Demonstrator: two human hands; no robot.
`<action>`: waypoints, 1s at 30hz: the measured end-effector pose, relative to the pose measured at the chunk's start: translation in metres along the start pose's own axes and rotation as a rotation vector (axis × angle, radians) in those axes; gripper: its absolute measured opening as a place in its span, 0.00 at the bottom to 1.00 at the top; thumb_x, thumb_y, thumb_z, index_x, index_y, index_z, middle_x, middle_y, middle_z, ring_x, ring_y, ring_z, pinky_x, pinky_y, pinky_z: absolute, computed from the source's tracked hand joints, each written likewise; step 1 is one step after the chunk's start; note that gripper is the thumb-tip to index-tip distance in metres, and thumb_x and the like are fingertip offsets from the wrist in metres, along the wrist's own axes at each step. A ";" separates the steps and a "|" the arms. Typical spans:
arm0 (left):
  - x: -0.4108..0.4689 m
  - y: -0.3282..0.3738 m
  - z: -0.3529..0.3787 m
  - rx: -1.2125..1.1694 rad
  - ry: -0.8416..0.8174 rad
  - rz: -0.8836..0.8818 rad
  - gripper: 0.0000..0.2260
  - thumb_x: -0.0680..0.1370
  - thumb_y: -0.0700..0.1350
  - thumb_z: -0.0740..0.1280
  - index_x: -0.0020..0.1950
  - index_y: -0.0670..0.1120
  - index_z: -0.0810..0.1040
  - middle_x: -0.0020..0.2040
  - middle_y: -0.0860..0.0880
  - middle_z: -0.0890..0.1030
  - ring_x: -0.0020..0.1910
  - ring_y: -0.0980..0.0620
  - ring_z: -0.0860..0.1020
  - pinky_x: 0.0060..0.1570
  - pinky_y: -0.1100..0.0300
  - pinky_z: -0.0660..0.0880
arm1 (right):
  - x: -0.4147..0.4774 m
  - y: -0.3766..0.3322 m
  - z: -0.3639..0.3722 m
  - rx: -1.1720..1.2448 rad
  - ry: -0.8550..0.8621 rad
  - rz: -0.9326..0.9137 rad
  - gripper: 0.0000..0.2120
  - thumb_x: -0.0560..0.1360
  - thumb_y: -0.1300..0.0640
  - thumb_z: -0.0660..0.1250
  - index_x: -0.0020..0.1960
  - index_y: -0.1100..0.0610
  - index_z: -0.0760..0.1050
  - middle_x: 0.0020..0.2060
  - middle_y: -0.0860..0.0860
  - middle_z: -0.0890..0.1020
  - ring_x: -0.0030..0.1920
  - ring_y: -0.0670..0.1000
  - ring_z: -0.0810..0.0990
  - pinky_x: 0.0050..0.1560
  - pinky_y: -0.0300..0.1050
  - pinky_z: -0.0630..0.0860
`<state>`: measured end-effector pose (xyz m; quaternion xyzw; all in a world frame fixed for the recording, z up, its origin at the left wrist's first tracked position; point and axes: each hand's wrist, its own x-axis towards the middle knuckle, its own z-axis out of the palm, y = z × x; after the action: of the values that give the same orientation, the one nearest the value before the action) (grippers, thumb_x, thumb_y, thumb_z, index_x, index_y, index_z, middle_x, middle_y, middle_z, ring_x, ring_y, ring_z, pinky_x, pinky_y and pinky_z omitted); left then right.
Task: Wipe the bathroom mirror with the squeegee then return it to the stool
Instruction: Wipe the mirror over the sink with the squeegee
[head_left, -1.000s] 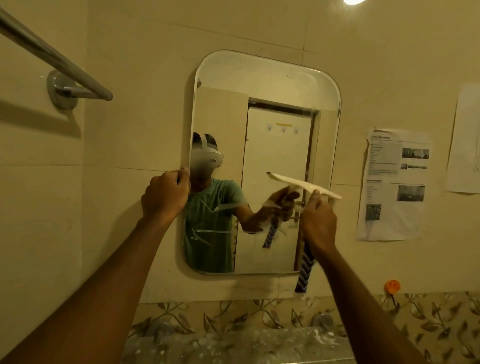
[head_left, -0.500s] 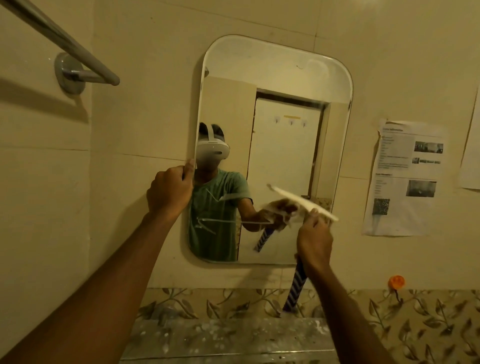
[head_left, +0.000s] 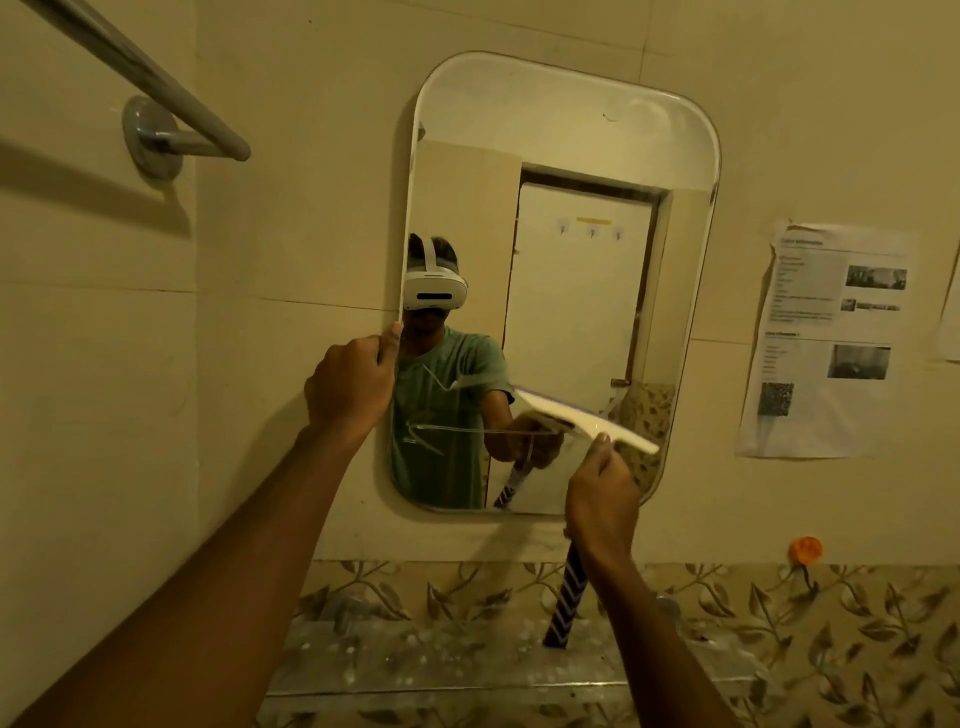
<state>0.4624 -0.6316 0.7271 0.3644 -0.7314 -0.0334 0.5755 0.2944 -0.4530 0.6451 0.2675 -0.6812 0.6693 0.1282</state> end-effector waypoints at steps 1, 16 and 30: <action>0.000 0.000 0.000 0.004 -0.004 0.000 0.25 0.81 0.62 0.51 0.30 0.50 0.66 0.25 0.49 0.71 0.24 0.51 0.70 0.26 0.63 0.59 | 0.008 -0.012 0.001 0.011 0.012 -0.055 0.21 0.83 0.43 0.47 0.39 0.50 0.70 0.30 0.48 0.75 0.30 0.50 0.76 0.27 0.43 0.73; 0.001 0.000 -0.002 -0.016 -0.027 -0.014 0.25 0.80 0.63 0.50 0.31 0.49 0.68 0.27 0.49 0.73 0.26 0.50 0.72 0.27 0.62 0.61 | -0.016 -0.006 0.022 -0.063 -0.098 -0.153 0.20 0.82 0.44 0.48 0.46 0.52 0.73 0.31 0.46 0.77 0.30 0.38 0.77 0.22 0.29 0.66; 0.004 0.002 -0.011 -0.076 -0.113 -0.063 0.28 0.79 0.65 0.51 0.35 0.45 0.76 0.32 0.45 0.80 0.30 0.45 0.78 0.33 0.52 0.76 | -0.043 0.002 0.039 -0.133 -0.172 -0.137 0.20 0.82 0.42 0.47 0.49 0.52 0.74 0.34 0.44 0.77 0.34 0.42 0.77 0.28 0.33 0.66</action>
<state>0.4708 -0.6281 0.7354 0.3628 -0.7491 -0.0998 0.5451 0.3359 -0.4834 0.6174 0.3607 -0.7126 0.5871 0.1320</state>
